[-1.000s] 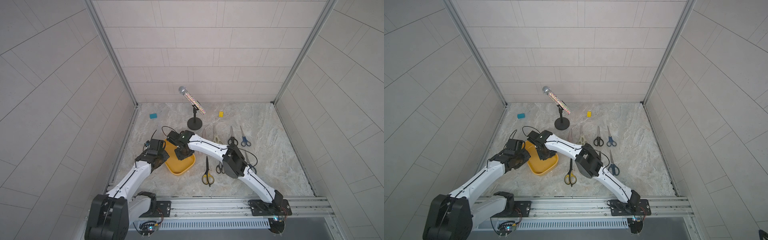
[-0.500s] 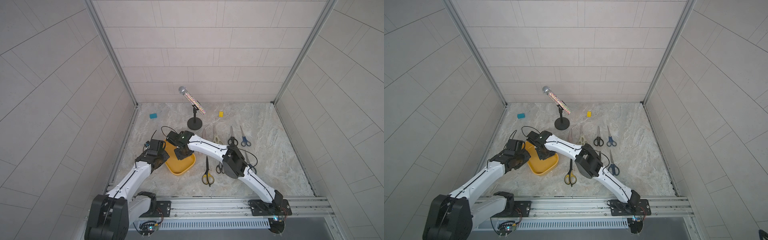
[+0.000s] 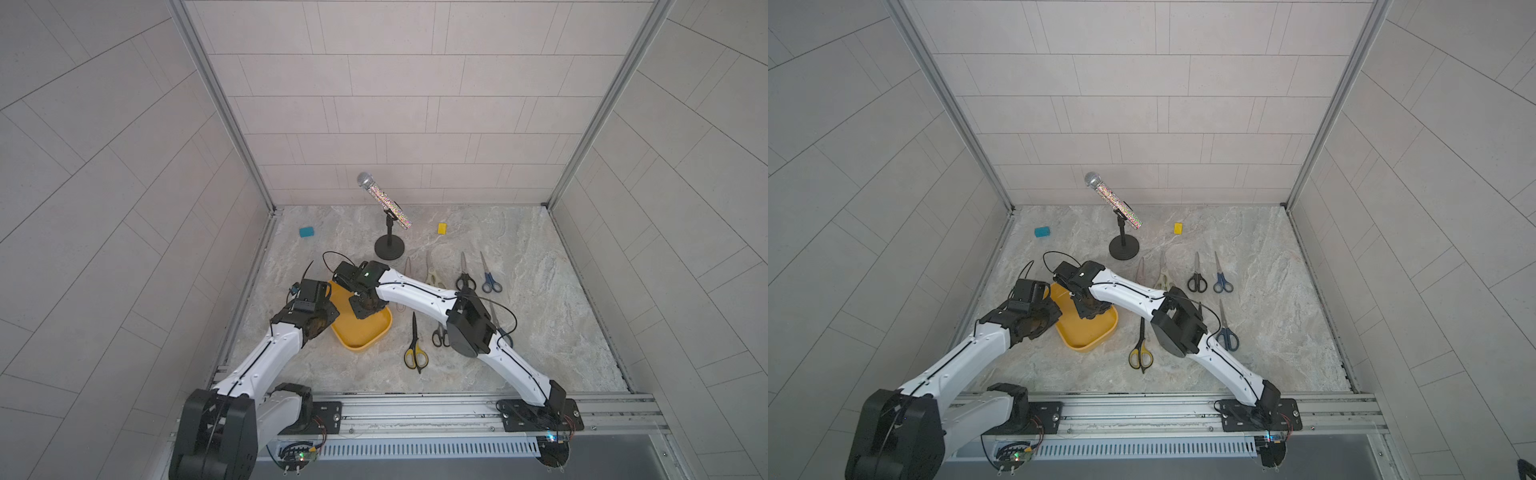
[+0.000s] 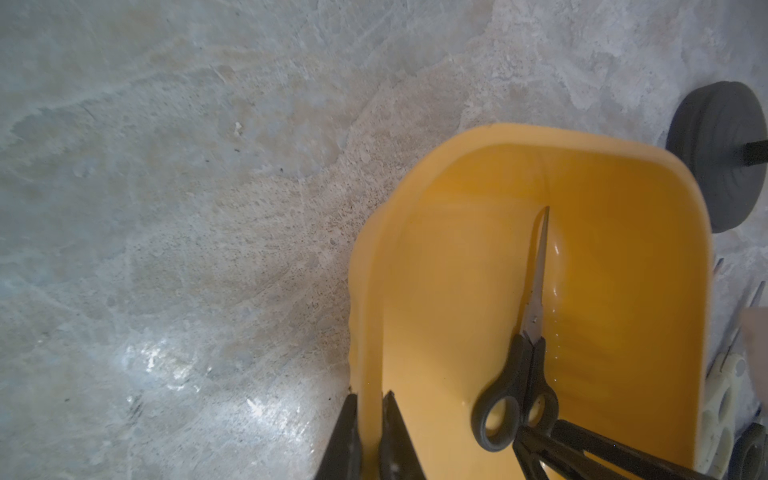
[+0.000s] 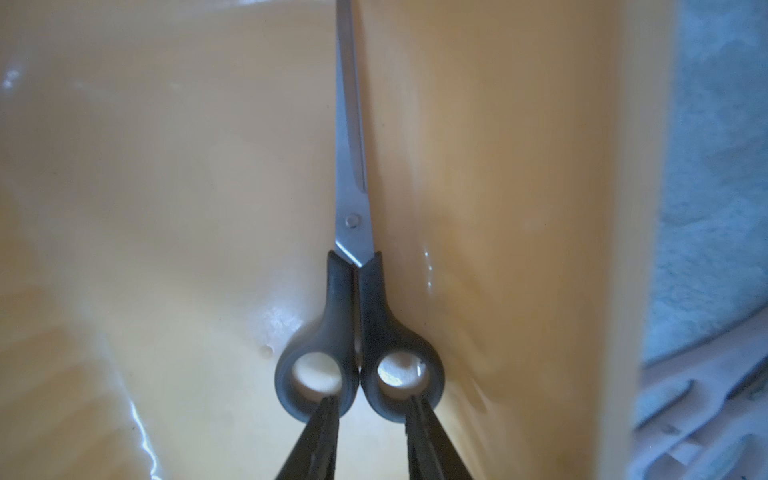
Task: Take the scissors out of the storage box
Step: Pick up the scissors from the storage box.
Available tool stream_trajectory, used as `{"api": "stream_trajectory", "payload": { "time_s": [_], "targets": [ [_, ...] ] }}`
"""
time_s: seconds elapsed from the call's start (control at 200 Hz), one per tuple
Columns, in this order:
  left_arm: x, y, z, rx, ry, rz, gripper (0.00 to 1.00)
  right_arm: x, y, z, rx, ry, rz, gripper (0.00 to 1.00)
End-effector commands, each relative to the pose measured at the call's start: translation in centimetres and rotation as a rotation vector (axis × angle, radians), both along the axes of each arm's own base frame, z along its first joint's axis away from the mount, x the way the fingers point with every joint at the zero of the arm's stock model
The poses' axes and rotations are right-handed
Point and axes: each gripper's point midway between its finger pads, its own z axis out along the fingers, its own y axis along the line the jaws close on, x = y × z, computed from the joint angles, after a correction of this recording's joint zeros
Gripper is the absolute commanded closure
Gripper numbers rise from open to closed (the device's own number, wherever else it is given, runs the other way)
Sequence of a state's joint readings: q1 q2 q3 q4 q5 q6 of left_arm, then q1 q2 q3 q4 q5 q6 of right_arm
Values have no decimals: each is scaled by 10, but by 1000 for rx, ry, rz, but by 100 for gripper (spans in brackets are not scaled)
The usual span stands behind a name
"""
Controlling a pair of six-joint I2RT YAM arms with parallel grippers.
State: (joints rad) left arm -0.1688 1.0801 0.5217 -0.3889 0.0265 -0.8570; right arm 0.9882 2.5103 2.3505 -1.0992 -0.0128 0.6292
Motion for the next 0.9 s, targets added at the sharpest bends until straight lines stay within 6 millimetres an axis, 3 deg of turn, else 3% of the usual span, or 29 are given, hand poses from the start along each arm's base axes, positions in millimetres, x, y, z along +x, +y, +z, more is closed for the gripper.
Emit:
{"api": "stream_trajectory", "payload": {
  "time_s": [0.0, 0.28, 0.73, 0.895],
  "targets": [
    [-3, -2, -1, -8, -2, -7, 100, 1, 3, 22, 34, -32, -4, 68],
    [-2, -2, -1, -8, -5, -7, 100, -2, 7, -1, 30, 8, -12, 68],
    [-2, -4, 1, -22, -9, -10, 100, -11, -7, -60, -58, 123, -65, 68],
    [-2, -5, 3, -28, -12, -12, 100, -11, -10, -68, -81, 121, -56, 84]
  ]
}}
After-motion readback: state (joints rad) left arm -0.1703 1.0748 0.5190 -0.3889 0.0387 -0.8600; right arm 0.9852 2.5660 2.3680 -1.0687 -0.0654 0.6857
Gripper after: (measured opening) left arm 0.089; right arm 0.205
